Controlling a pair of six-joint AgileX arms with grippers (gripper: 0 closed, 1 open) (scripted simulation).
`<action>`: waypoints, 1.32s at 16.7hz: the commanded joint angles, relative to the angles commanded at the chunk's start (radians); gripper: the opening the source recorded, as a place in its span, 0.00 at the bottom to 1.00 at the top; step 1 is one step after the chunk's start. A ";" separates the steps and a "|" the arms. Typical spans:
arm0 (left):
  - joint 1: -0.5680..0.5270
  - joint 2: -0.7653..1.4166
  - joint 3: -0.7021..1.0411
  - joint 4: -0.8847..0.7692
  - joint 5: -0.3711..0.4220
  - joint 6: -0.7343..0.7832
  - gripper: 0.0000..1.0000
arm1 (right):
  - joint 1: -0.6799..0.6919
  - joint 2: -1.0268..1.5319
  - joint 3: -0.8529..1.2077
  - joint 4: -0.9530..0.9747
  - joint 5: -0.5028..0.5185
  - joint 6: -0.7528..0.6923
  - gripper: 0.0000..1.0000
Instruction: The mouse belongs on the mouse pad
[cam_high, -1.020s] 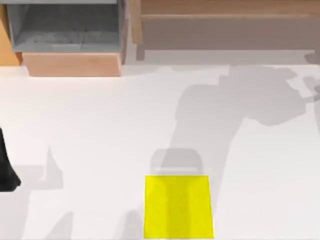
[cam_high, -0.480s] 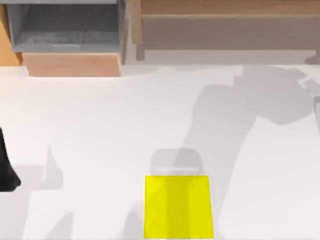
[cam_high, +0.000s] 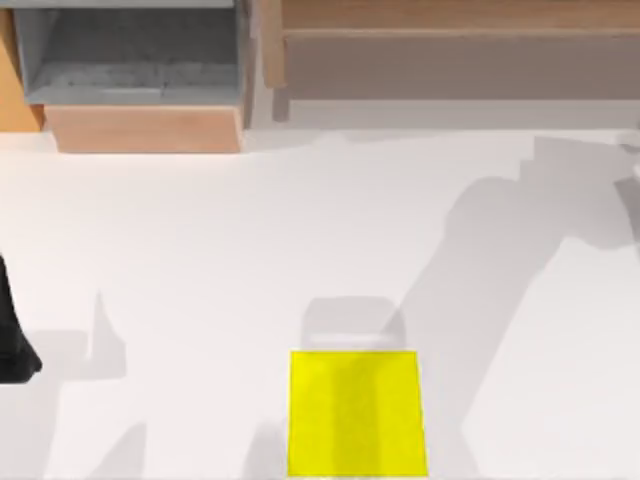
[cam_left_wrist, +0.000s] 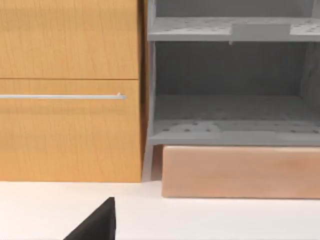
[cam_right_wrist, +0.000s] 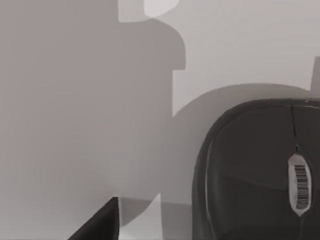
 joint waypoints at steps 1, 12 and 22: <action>0.000 0.000 0.000 0.000 0.000 0.000 1.00 | 0.000 0.000 0.000 0.000 0.000 0.000 1.00; 0.000 0.000 0.000 0.000 0.000 0.000 1.00 | 0.000 0.000 0.000 0.000 0.000 0.000 0.25; 0.000 0.000 0.000 0.000 0.000 0.000 1.00 | 0.000 0.000 0.000 0.000 0.000 0.000 0.00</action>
